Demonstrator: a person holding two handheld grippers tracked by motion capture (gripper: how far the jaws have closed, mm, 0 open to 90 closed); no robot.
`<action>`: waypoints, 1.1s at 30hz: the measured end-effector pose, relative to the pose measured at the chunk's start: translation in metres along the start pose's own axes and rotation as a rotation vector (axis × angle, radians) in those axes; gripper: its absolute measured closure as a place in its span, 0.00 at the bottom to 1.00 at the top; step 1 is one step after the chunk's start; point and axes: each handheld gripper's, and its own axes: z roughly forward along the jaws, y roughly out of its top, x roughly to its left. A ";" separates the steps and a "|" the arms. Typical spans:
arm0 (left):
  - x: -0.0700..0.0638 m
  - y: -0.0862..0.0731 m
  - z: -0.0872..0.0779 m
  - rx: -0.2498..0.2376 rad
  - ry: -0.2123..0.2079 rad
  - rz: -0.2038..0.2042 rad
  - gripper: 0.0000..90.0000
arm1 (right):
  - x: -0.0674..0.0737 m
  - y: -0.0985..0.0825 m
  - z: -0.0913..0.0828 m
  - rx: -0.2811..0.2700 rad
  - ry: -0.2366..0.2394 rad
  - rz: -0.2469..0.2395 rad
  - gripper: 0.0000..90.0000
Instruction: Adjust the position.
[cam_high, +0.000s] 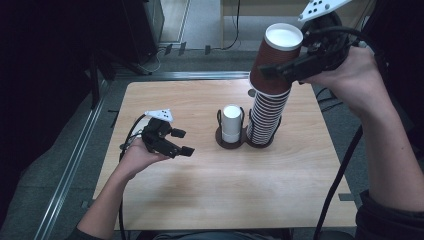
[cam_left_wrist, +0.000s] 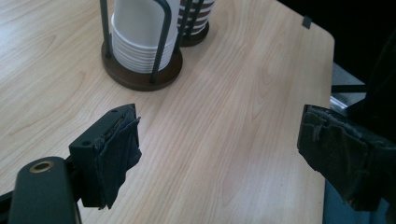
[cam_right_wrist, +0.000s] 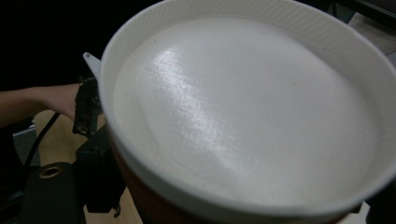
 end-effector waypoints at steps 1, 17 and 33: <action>0.000 0.000 0.000 -0.003 -0.001 0.000 0.14 | 0.002 -0.002 0.001 -0.002 0.006 -0.006 0.20; -0.009 0.003 0.002 -0.023 -0.035 0.028 0.16 | 0.027 -0.054 0.031 0.031 0.072 -0.023 0.20; -0.014 0.001 0.009 -0.011 -0.010 0.071 0.17 | 0.036 -0.108 0.067 0.054 0.137 -0.014 0.20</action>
